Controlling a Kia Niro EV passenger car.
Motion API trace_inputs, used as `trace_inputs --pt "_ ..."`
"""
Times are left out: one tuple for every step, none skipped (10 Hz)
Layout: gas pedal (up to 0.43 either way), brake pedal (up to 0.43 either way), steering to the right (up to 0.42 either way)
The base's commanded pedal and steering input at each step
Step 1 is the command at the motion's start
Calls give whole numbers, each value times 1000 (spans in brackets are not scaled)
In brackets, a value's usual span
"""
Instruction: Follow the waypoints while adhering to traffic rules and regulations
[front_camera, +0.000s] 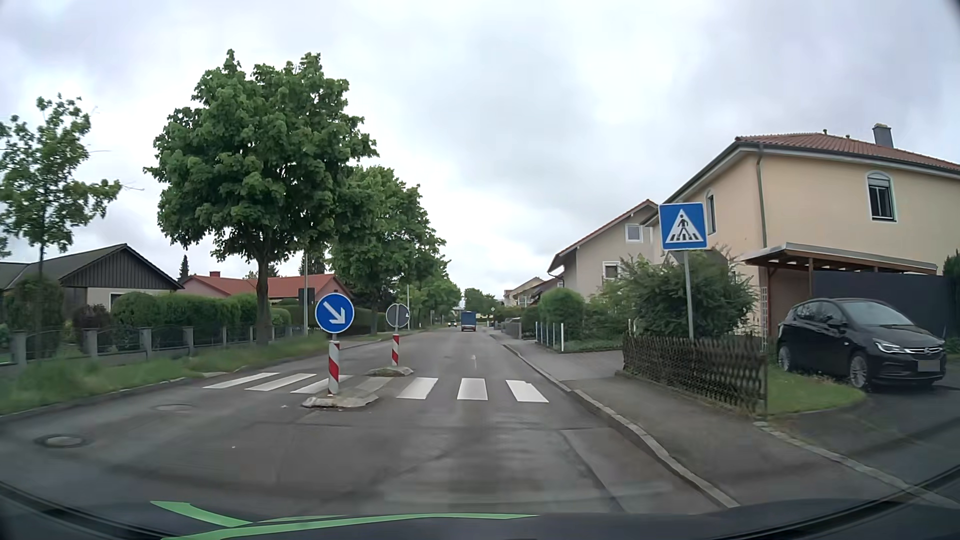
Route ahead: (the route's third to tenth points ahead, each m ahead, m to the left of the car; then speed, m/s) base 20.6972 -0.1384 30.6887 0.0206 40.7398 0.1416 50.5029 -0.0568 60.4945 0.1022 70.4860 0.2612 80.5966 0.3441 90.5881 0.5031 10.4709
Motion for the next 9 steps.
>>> trace_inputs --pt "130 0 0" --pt "130 0 0" --pt "130 0 -1" --pt "130 0 -2" --pt "130 0 -2" --pt "130 0 -3" --pt "130 0 -3" --pt "138 0 -4" --pt "150 0 -4"
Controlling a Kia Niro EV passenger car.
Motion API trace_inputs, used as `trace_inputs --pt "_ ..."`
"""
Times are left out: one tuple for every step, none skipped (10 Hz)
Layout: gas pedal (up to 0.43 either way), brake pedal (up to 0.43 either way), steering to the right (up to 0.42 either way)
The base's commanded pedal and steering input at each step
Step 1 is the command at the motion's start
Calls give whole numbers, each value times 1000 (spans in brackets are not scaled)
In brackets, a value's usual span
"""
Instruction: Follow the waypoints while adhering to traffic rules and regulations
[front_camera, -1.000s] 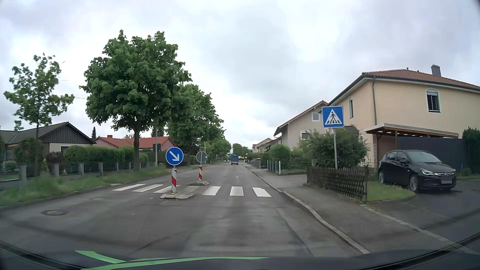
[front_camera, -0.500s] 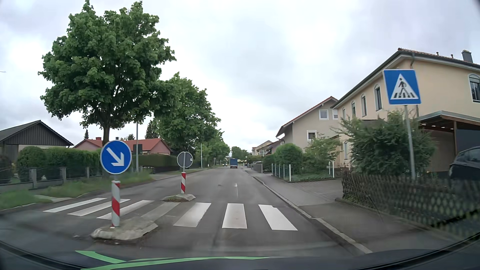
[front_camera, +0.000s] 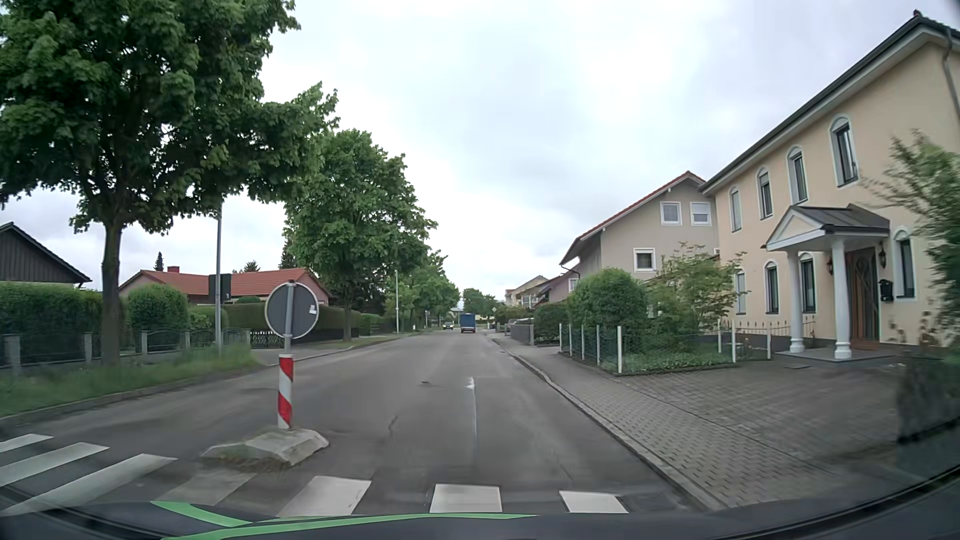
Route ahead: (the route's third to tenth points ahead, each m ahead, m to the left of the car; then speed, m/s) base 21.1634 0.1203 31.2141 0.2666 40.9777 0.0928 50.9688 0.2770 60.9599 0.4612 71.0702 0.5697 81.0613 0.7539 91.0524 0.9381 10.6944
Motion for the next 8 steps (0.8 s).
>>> trace_inputs --pt "150 0 -4" --pt "150 0 -5" --pt "150 0 -5" --pt "150 0 -5" --pt "150 0 -5" --pt "157 0 -6" --pt "157 0 -8" --pt "157 0 -8"
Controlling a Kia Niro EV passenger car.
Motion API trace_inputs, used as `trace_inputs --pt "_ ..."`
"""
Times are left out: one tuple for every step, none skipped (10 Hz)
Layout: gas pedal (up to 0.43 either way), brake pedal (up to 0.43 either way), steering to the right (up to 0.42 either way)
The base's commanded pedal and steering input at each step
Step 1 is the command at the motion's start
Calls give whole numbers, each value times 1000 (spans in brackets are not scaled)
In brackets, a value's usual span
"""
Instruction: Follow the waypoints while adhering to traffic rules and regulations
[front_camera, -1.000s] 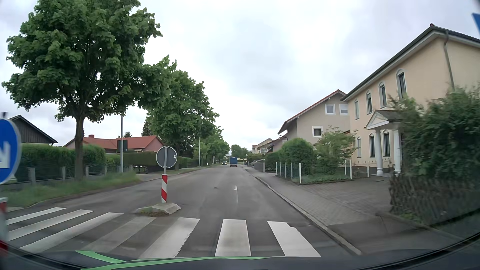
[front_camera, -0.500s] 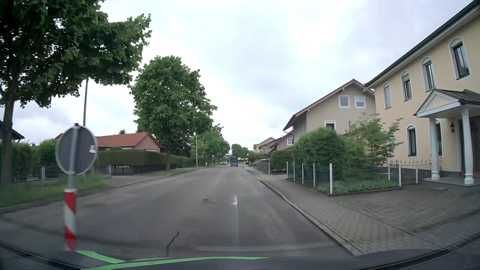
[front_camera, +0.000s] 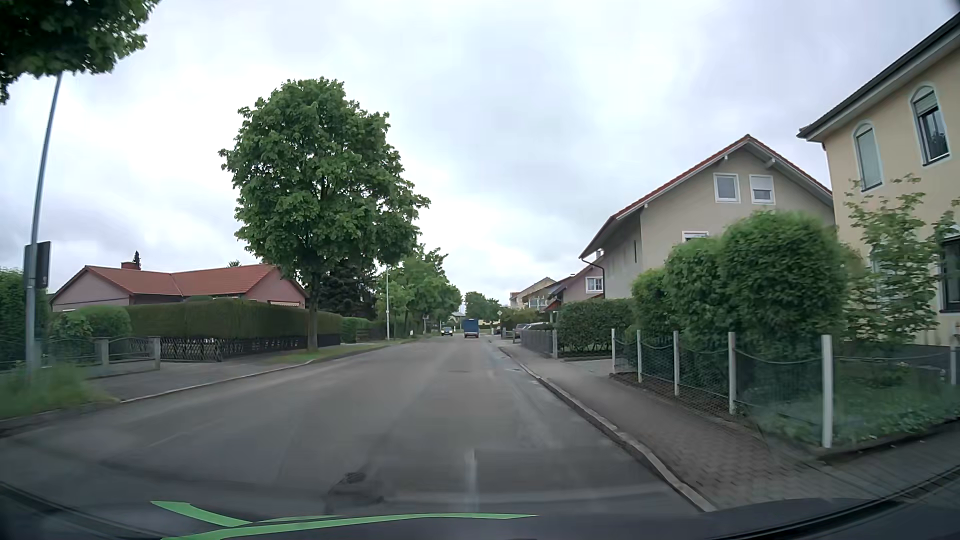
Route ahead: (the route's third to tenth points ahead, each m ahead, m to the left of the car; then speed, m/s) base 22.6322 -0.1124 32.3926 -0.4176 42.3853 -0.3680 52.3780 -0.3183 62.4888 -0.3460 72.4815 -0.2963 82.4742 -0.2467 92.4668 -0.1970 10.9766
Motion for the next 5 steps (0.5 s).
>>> trace_inputs --pt "157 0 -8" --pt "157 0 -8" --pt "157 0 -7" --pt "157 0 -7" --pt "157 0 -7"
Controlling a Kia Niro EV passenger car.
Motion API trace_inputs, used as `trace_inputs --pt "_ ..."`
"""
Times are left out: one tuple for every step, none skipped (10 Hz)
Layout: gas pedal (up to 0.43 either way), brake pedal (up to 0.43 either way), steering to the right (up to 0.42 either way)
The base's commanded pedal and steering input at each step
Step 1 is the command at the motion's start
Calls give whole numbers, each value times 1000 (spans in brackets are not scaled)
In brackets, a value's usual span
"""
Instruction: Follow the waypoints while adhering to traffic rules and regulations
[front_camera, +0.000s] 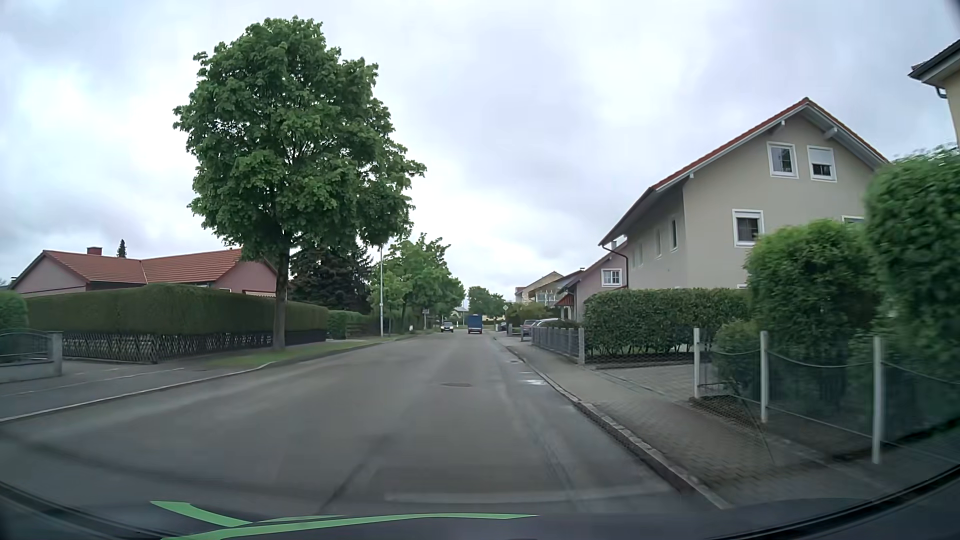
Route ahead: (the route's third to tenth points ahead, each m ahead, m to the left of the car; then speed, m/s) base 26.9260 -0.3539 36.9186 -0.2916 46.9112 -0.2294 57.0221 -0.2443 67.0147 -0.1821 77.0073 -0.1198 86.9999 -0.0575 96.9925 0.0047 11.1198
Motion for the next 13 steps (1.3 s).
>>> trace_inputs --pt "157 0 -7" --pt "157 0 -5" --pt "169 0 -5" --pt "169 0 -5" --pt "169 0 -4" --pt "169 0 -4" --pt "169 0 -4" --pt "169 0 -4" --pt "169 0 -4" --pt "169 0 -4" --pt "169 0 -3" --pt "157 0 -1" --pt "157 0 0"
